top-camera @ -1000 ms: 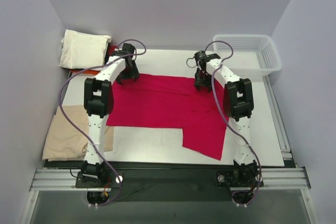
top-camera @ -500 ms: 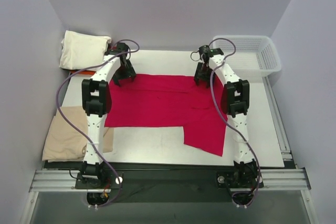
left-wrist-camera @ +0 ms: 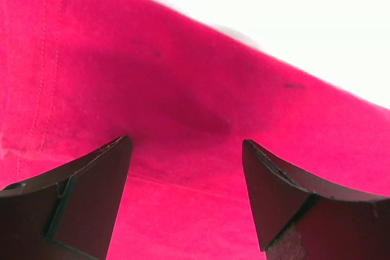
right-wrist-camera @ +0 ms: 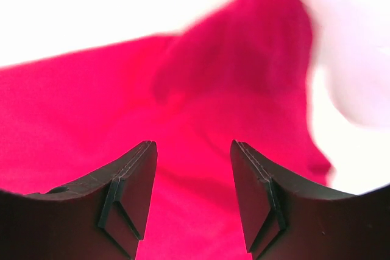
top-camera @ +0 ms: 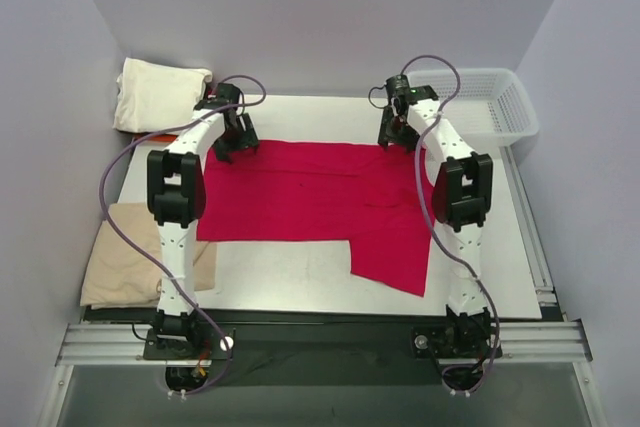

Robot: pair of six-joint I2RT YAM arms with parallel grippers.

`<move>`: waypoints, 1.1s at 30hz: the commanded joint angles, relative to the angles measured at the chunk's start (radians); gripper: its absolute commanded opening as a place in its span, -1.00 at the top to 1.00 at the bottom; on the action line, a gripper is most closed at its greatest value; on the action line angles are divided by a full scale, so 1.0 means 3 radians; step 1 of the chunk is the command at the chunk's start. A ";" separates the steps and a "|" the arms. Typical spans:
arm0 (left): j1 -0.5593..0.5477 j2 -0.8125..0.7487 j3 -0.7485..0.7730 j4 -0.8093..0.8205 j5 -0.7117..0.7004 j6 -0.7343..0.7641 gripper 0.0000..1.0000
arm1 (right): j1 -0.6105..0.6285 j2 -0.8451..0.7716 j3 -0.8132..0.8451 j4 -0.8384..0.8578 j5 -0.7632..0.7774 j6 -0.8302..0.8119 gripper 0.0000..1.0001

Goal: Fold and stack the t-shirts
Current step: Fold the flattened tshirt in 1/3 of the way

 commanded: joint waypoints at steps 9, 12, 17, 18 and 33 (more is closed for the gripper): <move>-0.0251 -0.0771 -0.0716 0.0543 0.0117 0.0197 -0.68 | 0.0541 -0.1122 -0.1397 0.0040 0.0530 -0.0003 0.00; -0.0328 -0.0863 -0.0845 0.0609 0.0168 0.0187 -0.68 | 0.0639 -0.1178 -0.1598 0.0102 0.0413 0.0094 0.12; -0.0379 -0.0925 -0.1029 0.0635 0.0193 0.0162 -0.68 | 0.0756 -0.1158 -0.1813 0.0209 0.0321 0.0146 0.34; -0.0379 -0.0945 -0.1049 0.0650 0.0193 0.0162 -0.68 | 0.0772 -0.1147 -0.1823 0.0219 0.0310 0.0151 0.35; -0.0379 -0.1022 -0.1218 0.0656 0.0147 0.0167 -0.68 | 0.0854 -0.0912 -0.1833 0.0306 0.0070 0.0095 0.46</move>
